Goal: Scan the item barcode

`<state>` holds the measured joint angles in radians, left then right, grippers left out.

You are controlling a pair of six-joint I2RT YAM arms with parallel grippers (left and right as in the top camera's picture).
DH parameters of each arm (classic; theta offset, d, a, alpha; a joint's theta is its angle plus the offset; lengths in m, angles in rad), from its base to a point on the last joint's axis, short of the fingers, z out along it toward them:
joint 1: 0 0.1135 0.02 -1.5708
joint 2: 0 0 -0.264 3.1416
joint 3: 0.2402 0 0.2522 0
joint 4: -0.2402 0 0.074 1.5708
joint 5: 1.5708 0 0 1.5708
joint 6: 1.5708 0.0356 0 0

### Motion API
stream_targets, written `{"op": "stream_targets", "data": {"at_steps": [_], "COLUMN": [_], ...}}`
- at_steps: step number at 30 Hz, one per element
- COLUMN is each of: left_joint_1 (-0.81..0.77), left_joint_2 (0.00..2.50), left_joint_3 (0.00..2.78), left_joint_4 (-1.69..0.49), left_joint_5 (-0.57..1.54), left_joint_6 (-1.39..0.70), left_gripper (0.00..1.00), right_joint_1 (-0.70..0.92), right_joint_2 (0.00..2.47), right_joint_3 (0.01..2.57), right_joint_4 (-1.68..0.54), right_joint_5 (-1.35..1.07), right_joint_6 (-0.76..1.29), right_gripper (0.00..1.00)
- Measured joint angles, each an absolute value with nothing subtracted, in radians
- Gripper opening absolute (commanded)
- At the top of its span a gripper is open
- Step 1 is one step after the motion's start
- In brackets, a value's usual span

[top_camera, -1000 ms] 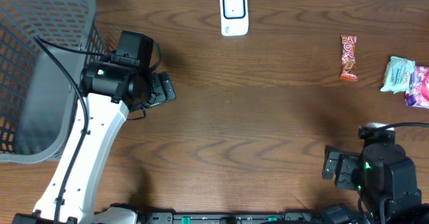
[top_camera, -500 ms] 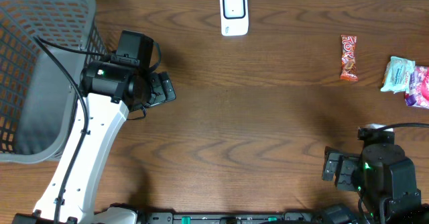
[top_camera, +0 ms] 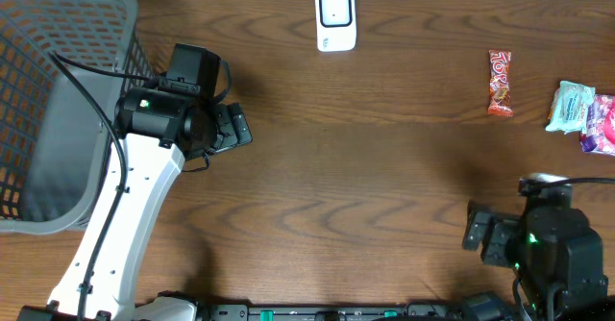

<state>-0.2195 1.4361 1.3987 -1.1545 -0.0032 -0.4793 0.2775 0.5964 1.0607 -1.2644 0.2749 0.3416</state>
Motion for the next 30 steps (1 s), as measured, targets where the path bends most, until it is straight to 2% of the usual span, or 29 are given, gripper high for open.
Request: {"op": "stream_targets", "data": {"at_steps": [7,12,22,30], "left_joint_1": [-0.22,-0.22,-0.22,-0.22], "left_joint_2": [1.436,1.436,1.436,1.436], "left_joint_3": [1.398,1.399,1.399,1.399], "left_joint_4": [-1.154,-1.155,-1.155,-1.155], "left_joint_5": [-0.004,-0.003,-0.003,-0.003], "left_joint_6": [-0.479,-0.479,-0.479,-0.479], "left_gripper": [0.98,0.98,0.98,0.98], "right_joint_1": [0.145,0.117,0.033,0.011], "right_joint_2": [0.423,0.286,0.051,0.015], "right_joint_3": [0.85,0.678,0.377,0.218], "right_joint_4": [-0.907,-0.728,-0.395,-0.224], "right_joint_5": [0.1,0.009,-0.118,-0.223], "right_joint_6": [0.141,0.059,0.021,0.014], "right_gripper": [0.99,0.99,0.99,0.99]}}
